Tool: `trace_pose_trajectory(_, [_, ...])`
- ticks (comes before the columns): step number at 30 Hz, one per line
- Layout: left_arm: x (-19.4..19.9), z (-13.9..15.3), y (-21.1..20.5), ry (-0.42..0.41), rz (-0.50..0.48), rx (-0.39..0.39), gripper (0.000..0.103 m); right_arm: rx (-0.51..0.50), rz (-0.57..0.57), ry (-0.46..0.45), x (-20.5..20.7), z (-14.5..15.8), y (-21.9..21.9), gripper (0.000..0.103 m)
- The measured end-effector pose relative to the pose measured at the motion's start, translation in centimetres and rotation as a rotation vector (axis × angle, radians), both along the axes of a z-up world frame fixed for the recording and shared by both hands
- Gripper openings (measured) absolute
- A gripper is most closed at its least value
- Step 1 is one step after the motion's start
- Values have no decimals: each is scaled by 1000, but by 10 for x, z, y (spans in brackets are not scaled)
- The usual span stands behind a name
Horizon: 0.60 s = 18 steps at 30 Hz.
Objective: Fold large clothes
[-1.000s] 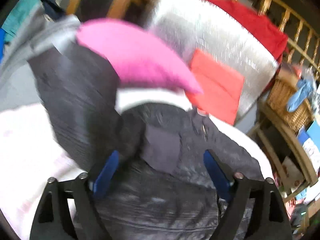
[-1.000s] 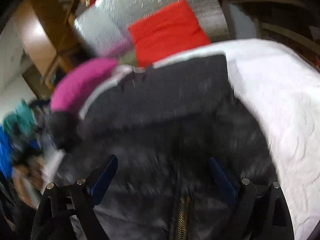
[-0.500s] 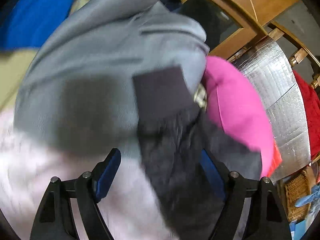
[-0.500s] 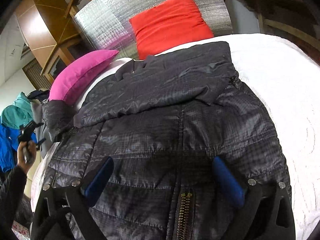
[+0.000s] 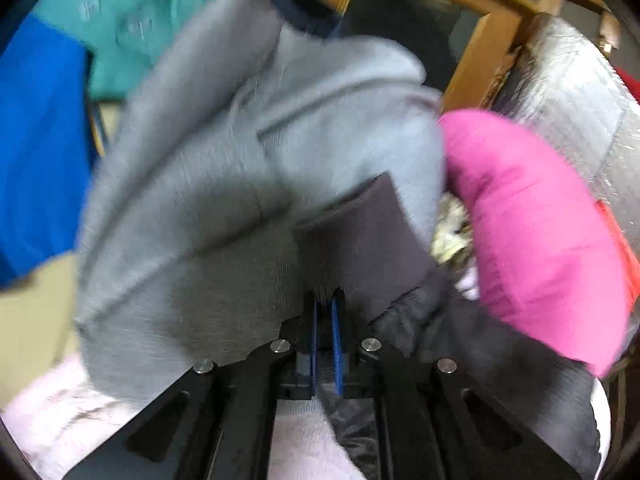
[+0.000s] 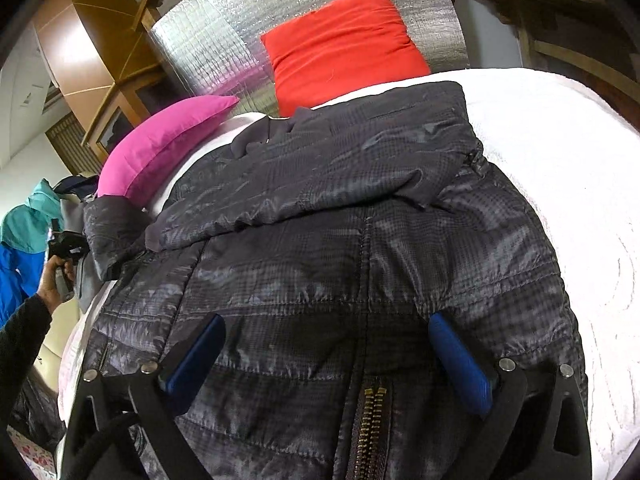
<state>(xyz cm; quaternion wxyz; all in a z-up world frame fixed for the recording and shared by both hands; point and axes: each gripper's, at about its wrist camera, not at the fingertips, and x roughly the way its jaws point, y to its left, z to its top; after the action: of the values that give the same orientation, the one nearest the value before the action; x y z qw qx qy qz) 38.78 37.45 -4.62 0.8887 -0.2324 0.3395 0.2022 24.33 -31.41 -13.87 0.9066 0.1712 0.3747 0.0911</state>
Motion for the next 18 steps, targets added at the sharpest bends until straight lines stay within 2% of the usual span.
trace_pose_trajectory(7, [-60,131,-70,-154,-144,251,6,38,5,-16,-1,1,-6,103])
trace_pose_trajectory(10, [-80,180,-112,-229,-214,313,6,58,4,-24,-2,1,-7,103])
trace_pose_trajectory(13, [-84,219,-167,-298,-292,319,6,88,6,-34,-3,0,-11,103])
trace_pose_trajectory(18, [-84,247,-279,-380,-476,313,6,120,12,-46,-5,1,-16,103])
